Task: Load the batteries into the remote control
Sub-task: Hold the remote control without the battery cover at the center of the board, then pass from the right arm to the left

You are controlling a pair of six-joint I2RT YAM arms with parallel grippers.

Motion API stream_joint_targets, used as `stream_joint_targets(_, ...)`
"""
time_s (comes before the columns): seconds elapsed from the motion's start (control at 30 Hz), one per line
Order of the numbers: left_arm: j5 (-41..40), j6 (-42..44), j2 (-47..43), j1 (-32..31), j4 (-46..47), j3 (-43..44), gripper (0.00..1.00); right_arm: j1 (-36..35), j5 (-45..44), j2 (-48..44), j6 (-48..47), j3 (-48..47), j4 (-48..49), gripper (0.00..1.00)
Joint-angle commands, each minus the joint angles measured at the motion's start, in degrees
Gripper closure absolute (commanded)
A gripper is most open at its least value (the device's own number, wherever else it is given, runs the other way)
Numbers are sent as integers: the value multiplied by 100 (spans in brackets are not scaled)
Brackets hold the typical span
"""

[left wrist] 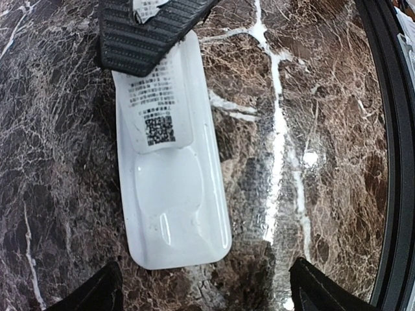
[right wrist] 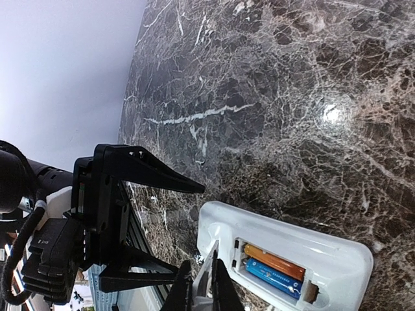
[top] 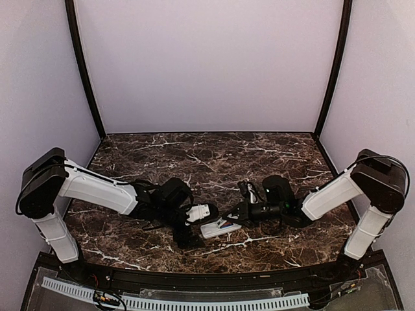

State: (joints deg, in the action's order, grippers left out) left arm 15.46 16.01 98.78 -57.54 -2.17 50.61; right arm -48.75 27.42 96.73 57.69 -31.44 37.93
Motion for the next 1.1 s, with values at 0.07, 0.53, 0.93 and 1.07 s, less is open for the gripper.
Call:
stream_joint_targets(0.07, 175, -136, 155, 180, 30, 139, 13, 76, -67, -259, 45, 201, 75, 100)
stream_joint_targets(0.53, 370, -39, 483, 237, -151, 394, 21, 103, -121, 13, 234, 280, 423, 100)
stream_joint_targets(0.93, 471, -180, 601, 251, -104, 397, 34, 112, -144, 210, 331, 328, 735, 100)
stream_joint_targets(1.07, 503, -212, 622, 252, -94, 393, 36, 112, -109, 340, 402, 373, 912, 100)
